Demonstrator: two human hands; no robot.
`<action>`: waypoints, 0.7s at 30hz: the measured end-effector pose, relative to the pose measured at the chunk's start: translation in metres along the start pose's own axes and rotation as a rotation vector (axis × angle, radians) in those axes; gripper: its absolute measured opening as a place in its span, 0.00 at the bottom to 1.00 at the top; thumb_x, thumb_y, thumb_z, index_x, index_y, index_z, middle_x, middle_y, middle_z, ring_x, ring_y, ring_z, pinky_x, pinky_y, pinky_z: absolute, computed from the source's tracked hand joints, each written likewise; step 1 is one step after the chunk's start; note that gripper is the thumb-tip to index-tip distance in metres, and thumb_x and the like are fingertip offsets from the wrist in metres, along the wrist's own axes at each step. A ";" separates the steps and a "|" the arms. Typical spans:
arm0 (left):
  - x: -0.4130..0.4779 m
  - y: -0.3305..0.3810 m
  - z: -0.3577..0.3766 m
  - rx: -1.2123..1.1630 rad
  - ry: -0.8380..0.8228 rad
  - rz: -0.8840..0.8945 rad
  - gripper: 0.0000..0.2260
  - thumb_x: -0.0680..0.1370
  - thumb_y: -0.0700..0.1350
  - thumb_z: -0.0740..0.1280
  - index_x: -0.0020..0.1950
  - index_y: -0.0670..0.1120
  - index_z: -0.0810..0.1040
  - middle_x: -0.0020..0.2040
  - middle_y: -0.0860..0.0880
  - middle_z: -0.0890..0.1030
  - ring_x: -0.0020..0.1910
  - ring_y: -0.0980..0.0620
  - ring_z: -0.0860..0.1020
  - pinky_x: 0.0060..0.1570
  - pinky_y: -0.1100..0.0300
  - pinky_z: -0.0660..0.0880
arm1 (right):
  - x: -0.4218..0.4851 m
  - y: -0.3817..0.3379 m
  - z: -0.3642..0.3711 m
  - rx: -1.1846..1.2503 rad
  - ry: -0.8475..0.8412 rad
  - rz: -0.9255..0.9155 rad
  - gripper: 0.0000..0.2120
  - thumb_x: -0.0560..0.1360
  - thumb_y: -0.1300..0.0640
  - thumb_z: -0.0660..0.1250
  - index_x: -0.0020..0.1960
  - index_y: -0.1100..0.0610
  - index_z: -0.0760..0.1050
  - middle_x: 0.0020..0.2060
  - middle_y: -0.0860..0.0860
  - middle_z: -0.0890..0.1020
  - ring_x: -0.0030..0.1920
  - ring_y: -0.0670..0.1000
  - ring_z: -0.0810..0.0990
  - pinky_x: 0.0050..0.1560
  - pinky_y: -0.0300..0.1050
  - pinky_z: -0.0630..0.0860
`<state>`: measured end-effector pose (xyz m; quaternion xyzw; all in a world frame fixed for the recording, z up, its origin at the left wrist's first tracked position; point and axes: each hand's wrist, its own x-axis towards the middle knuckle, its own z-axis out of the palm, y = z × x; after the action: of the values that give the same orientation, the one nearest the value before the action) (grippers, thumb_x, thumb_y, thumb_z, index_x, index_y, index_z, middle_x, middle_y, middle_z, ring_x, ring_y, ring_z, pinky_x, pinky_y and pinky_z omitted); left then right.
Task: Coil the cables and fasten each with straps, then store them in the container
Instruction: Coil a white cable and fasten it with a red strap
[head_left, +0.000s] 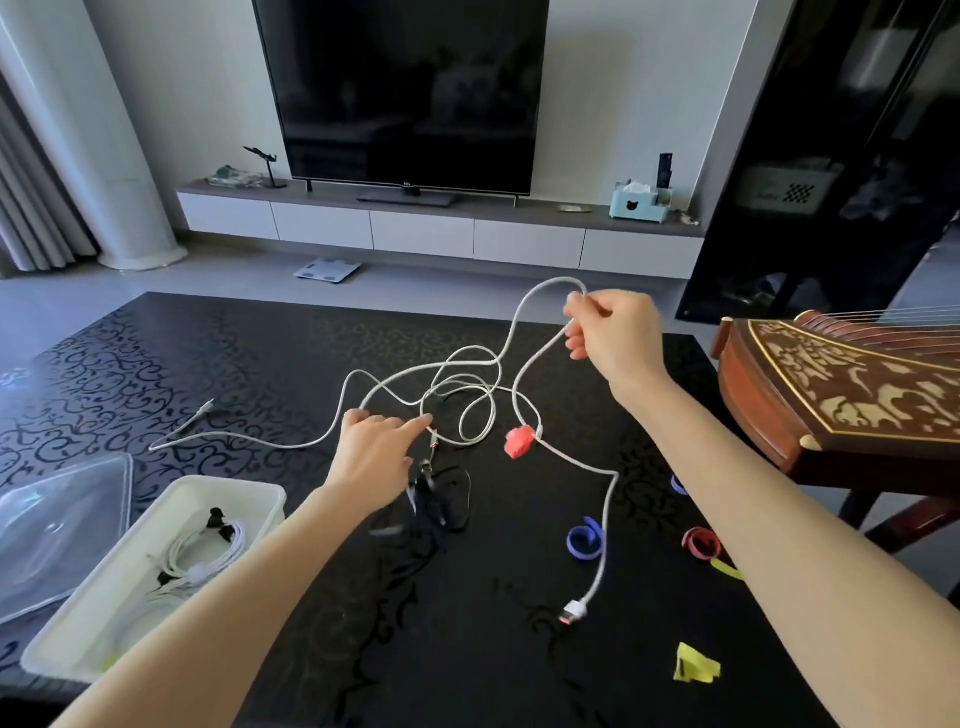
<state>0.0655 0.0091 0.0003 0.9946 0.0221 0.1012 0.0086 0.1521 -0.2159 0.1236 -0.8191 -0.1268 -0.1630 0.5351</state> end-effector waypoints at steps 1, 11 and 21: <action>0.001 -0.002 0.000 0.080 0.015 0.014 0.25 0.75 0.45 0.66 0.72 0.53 0.66 0.54 0.52 0.80 0.59 0.48 0.75 0.70 0.50 0.52 | 0.004 -0.004 0.000 0.013 0.005 -0.009 0.11 0.79 0.58 0.63 0.44 0.64 0.80 0.29 0.52 0.79 0.30 0.50 0.79 0.38 0.46 0.81; 0.017 0.000 -0.044 -0.003 0.617 -0.012 0.12 0.62 0.36 0.76 0.42 0.41 0.78 0.39 0.43 0.76 0.39 0.40 0.75 0.45 0.49 0.69 | 0.028 -0.024 -0.018 0.144 0.006 -0.010 0.11 0.80 0.59 0.62 0.45 0.63 0.80 0.31 0.53 0.80 0.29 0.49 0.80 0.36 0.41 0.81; 0.023 0.026 -0.085 -1.368 0.122 -0.455 0.17 0.82 0.53 0.54 0.52 0.44 0.78 0.53 0.42 0.81 0.51 0.45 0.80 0.53 0.49 0.76 | 0.034 -0.060 -0.050 0.298 0.063 -0.050 0.13 0.79 0.61 0.61 0.37 0.59 0.79 0.29 0.54 0.79 0.28 0.52 0.80 0.41 0.51 0.82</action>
<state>0.0722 -0.0145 0.0886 0.7298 0.1607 0.1435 0.6488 0.1535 -0.2371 0.2057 -0.7218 -0.1530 -0.1811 0.6503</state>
